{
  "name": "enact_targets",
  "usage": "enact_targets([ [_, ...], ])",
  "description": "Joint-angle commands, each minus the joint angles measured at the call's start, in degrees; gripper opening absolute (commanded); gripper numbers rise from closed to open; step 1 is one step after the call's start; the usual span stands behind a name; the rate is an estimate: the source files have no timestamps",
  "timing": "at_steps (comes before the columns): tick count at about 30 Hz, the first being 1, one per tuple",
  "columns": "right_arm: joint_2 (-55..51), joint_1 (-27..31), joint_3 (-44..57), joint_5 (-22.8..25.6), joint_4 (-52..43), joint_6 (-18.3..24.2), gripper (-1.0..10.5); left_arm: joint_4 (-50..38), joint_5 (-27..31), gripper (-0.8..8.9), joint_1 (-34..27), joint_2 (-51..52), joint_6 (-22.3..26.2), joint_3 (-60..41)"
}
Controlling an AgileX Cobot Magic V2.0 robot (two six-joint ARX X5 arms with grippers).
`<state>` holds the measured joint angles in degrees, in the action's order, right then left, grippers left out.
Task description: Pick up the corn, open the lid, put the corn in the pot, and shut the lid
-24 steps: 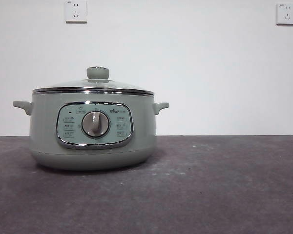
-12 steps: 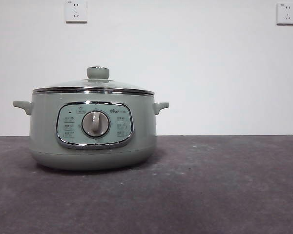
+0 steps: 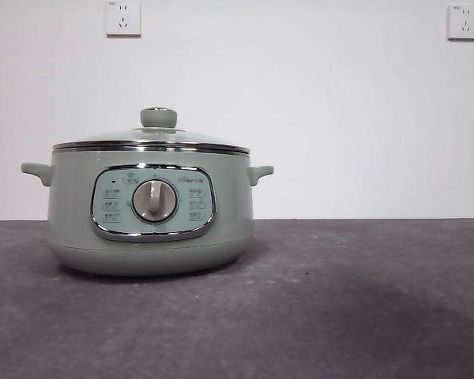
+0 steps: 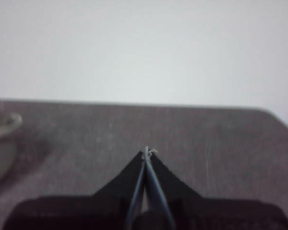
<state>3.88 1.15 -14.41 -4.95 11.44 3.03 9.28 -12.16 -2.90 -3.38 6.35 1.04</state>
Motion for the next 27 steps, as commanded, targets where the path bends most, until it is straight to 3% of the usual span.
enact_targets([
  [1, -1.4, 0.1, 5.4, 0.0, -1.4, 0.0, 0.0, -0.4, 0.0, -0.03, -0.2, 0.0, -0.3, -0.6],
  [9, -3.4, 0.0, 13.1, 0.0, -0.9, -0.5, 0.0, -0.4, 0.0, -0.03, -0.2, 0.0, -0.3, -0.6],
  [14, -3.4, -0.1, 13.4, 0.0, -1.0, -0.5, 0.0, -0.4, 0.0, -0.03, -0.2, 0.0, -0.3, -0.6],
  [17, -3.4, -0.1, 13.4, -0.1, -1.0, -2.8, 0.0, -0.3, 0.0, -0.03, -0.2, 0.0, -0.3, -0.6],
  [27, -3.3, 0.0, 13.4, 0.0, -1.0, -2.8, 0.0, -0.4, 0.0, -0.03, -0.2, 0.0, -0.3, -0.6],
])
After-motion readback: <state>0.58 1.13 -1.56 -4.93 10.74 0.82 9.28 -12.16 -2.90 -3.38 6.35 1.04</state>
